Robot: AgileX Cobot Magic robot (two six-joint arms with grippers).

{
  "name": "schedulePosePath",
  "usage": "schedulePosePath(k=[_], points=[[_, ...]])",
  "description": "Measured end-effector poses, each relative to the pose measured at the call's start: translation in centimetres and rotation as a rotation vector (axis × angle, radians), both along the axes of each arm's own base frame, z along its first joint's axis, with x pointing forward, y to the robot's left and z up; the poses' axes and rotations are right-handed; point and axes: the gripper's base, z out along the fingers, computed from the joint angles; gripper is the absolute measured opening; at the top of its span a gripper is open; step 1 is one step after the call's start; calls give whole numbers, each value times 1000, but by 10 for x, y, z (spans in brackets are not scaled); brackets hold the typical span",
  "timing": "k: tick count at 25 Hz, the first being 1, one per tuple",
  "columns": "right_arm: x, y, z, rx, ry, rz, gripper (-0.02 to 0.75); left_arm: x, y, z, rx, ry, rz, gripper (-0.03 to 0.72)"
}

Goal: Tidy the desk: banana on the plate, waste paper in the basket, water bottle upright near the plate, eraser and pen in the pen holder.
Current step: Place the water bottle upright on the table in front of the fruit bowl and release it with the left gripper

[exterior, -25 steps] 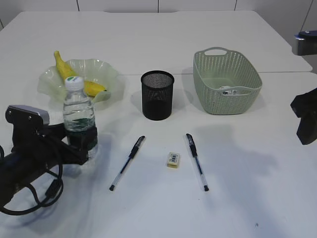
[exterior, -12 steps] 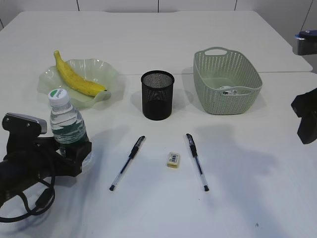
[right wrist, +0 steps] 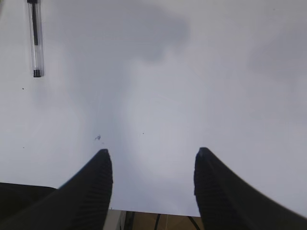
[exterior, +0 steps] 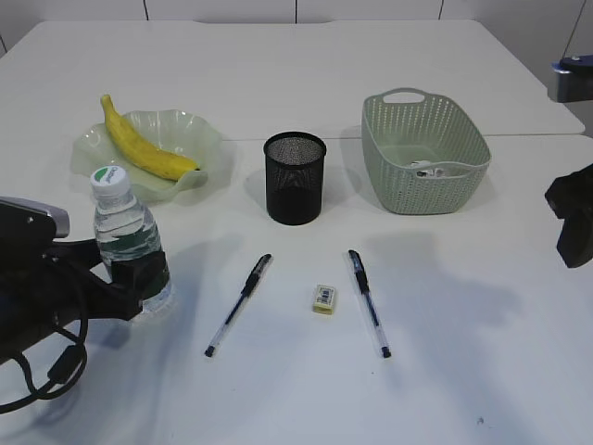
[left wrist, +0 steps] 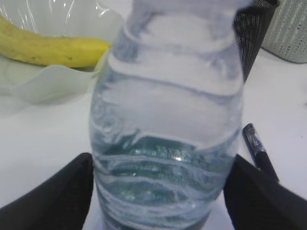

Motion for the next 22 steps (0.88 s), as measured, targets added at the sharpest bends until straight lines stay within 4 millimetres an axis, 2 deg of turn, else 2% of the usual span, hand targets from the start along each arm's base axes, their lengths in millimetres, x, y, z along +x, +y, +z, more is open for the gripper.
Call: schedulePosePath(k=[10,22], points=[[0,0,0,-1,-2,0,408,1,-1,35,-35,-125,-7,595],[0,0,0,1,-2,-12,407,-2,0,55,-55,-193,-7,594]])
